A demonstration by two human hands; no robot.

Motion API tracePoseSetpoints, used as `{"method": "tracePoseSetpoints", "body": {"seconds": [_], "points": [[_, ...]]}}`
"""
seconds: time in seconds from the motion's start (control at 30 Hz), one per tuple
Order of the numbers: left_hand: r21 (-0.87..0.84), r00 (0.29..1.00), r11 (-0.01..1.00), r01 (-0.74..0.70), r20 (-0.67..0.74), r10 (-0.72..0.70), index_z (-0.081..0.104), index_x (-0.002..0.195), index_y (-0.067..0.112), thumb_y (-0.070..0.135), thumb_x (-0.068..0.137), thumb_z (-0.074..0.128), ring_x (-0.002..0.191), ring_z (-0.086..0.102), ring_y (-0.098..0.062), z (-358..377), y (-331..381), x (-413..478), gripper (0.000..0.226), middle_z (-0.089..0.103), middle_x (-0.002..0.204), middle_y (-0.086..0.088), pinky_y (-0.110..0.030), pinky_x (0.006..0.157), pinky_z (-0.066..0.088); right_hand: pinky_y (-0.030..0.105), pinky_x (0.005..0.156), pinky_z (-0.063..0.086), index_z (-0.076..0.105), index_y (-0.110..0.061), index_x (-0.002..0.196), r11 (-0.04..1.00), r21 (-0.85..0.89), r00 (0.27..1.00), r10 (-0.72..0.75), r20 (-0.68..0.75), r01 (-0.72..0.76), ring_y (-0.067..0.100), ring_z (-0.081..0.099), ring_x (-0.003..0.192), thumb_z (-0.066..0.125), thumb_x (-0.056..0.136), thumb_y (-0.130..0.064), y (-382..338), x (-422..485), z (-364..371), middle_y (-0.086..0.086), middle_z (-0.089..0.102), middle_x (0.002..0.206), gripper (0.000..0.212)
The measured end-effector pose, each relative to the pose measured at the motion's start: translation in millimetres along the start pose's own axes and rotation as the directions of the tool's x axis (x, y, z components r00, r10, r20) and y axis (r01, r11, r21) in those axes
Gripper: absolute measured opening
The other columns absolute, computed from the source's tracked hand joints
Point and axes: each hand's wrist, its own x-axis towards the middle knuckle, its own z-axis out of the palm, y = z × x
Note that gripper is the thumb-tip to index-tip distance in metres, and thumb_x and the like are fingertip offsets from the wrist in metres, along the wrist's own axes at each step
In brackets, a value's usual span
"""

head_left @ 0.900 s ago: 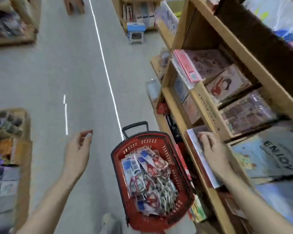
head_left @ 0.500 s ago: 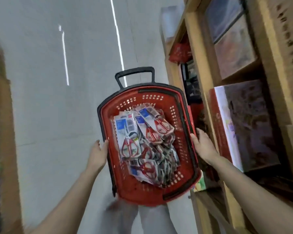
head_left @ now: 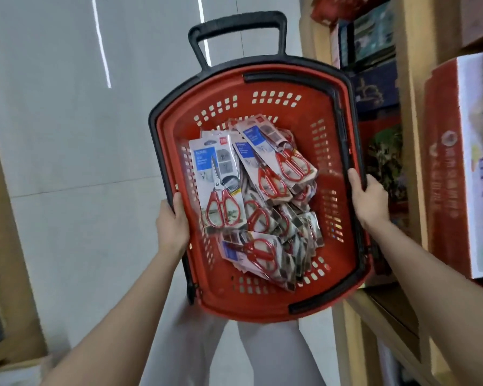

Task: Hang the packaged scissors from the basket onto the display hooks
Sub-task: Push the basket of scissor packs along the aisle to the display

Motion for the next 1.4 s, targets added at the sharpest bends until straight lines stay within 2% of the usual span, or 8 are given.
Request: {"method": "tracePoseSetpoints", "body": {"seconds": [0.1,0.17,0.5,0.8,0.93,1.03,1.23,1.4], "points": [[-0.058,1.000,0.998,-0.019,-0.025,0.017,0.054,0.105,0.000,0.034,0.102,0.034,0.091,0.051,-0.021,1,-2,2,0.039,0.057,0.101,-0.011,-0.021,0.072,0.031,0.030,0.071,0.040,0.055,-0.016,0.070,0.997,0.080,1.000,0.016,-0.001,-0.016,0.023,0.058,0.075,0.048,0.091,-0.057,-1,2,1,0.002,0.058,0.073,0.046],[-0.067,0.999,0.998,-0.023,-0.029,0.021,0.053,0.100,0.002,0.033,0.102,0.034,0.090,0.051,-0.022,-2,-4,3,0.036,0.056,0.097,-0.009,-0.021,0.071,0.031,0.027,0.063,0.038,0.047,-0.020,0.060,0.992,0.119,0.999,0.032,0.001,-0.032,0.013,0.051,0.059,0.053,0.089,-0.056,-4,-2,1,-0.004,0.051,0.063,0.046],[-0.128,0.997,0.991,-0.029,-0.071,0.020,0.056,0.102,0.002,0.040,0.101,0.035,0.094,0.056,-0.026,-72,11,-19,0.043,0.061,0.101,-0.012,-0.038,0.088,0.044,0.025,0.076,0.045,0.062,-0.017,0.092,0.980,0.190,0.996,-0.074,0.039,0.066,0.000,0.057,0.073,0.059,0.086,-0.052,-37,-62,-24,-0.013,0.060,0.078,0.036],[-0.307,1.000,0.952,-0.017,-0.023,0.011,0.059,0.103,0.008,0.040,0.101,0.034,0.094,0.063,-0.028,-208,90,-71,0.041,0.065,0.102,-0.011,-0.042,0.090,0.049,0.035,0.085,0.052,0.062,-0.018,0.090,0.953,0.237,0.976,-0.207,0.066,0.186,0.018,0.066,0.085,0.066,0.082,-0.047,-143,-158,-117,0.000,0.069,0.089,0.030],[-0.392,0.998,0.918,-0.064,-0.013,0.064,0.059,0.097,0.010,0.042,0.101,0.034,0.091,0.066,-0.030,-268,124,-84,0.041,0.068,0.100,-0.013,-0.046,0.089,0.052,0.035,0.086,0.051,0.064,-0.011,0.088,0.948,0.220,0.972,-0.235,-0.001,0.230,0.018,0.065,0.082,0.068,0.077,-0.055,-202,-195,-156,0.007,0.071,0.093,0.046],[-0.453,0.993,0.886,-0.104,-0.002,0.116,0.061,0.093,0.012,0.041,0.101,0.034,0.085,0.068,-0.030,-304,152,-87,0.040,0.070,0.093,-0.013,-0.047,0.086,0.054,0.038,0.094,0.049,0.065,-0.002,0.110,0.942,0.197,0.962,-0.265,-0.066,0.273,0.024,0.064,0.100,0.059,0.059,-0.082,-243,-209,-175,0.011,0.069,0.108,0.094],[-0.437,0.977,0.873,-0.215,-0.099,0.191,0.062,0.089,0.006,0.035,0.100,0.034,0.091,0.064,-0.036,-355,227,-70,0.042,0.068,0.097,-0.018,-0.048,0.090,0.049,0.042,0.103,0.042,0.055,-0.001,0.129,0.925,0.177,0.935,-0.306,-0.178,0.336,0.032,0.053,0.121,0.052,0.061,-0.087,-315,-214,-209,0.018,0.057,0.130,0.110],[-0.438,0.971,0.867,-0.240,-0.098,0.219,0.063,0.098,0.008,0.043,0.096,0.035,0.094,0.064,-0.032,-374,299,-37,0.044,0.068,0.101,-0.014,-0.048,0.093,0.049,0.044,0.096,0.048,0.061,-0.003,0.119,0.917,0.226,0.938,-0.288,-0.195,0.329,0.030,0.062,0.108,0.047,0.049,-0.094,-369,-182,-227,0.014,0.066,0.117,0.116]]}}
